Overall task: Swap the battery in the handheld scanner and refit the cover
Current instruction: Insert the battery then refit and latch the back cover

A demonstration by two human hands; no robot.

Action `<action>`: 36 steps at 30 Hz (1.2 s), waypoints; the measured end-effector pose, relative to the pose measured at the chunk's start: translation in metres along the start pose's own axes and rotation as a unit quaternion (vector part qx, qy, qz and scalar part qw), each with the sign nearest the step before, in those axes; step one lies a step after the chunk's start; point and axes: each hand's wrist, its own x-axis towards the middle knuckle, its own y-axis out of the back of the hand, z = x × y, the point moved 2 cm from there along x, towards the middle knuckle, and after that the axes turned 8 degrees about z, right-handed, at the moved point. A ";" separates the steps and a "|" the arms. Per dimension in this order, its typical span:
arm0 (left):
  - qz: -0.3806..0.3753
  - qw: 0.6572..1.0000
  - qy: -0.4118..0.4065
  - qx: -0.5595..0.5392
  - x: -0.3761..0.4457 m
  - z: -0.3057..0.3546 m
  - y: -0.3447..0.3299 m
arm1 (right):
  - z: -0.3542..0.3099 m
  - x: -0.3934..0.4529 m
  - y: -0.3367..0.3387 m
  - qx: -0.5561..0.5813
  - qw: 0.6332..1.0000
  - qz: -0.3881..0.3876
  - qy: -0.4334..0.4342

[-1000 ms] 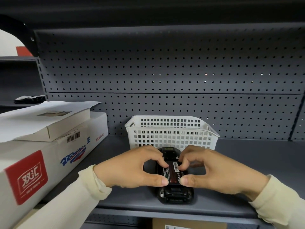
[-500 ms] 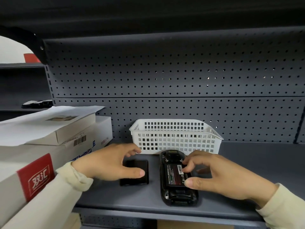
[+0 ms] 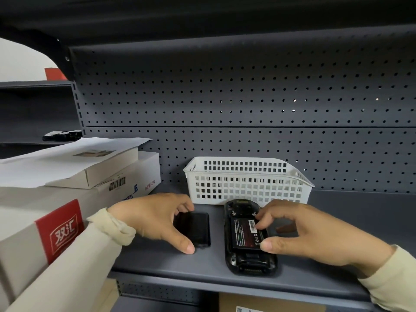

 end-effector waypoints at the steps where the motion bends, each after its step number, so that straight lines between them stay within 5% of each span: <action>1: 0.011 1.000 -0.001 0.004 -0.001 0.001 0.001 | 0.000 0.000 0.001 -0.005 1.000 0.000 -0.003; 10: 0.148 0.984 -0.095 0.031 -0.015 0.046 0.017 | -0.025 0.021 0.001 -0.007 0.987 0.162 -0.003; 18: 0.163 0.972 -0.168 0.000 0.003 0.079 -0.002 | -0.023 0.040 -0.005 0.240 0.949 0.166 -0.120; 23: 0.115 0.974 -0.143 -0.133 0.009 0.069 -0.014 | -0.014 0.033 -0.008 0.370 0.900 0.130 -0.191; 32: 0.137 0.960 -0.120 -0.213 0.017 0.056 -0.020 | -0.011 0.031 -0.015 0.380 0.897 0.102 -0.202; 36: 0.134 0.961 -0.111 -0.216 0.019 0.055 -0.023 | -0.013 0.030 -0.013 0.328 0.922 0.095 -0.182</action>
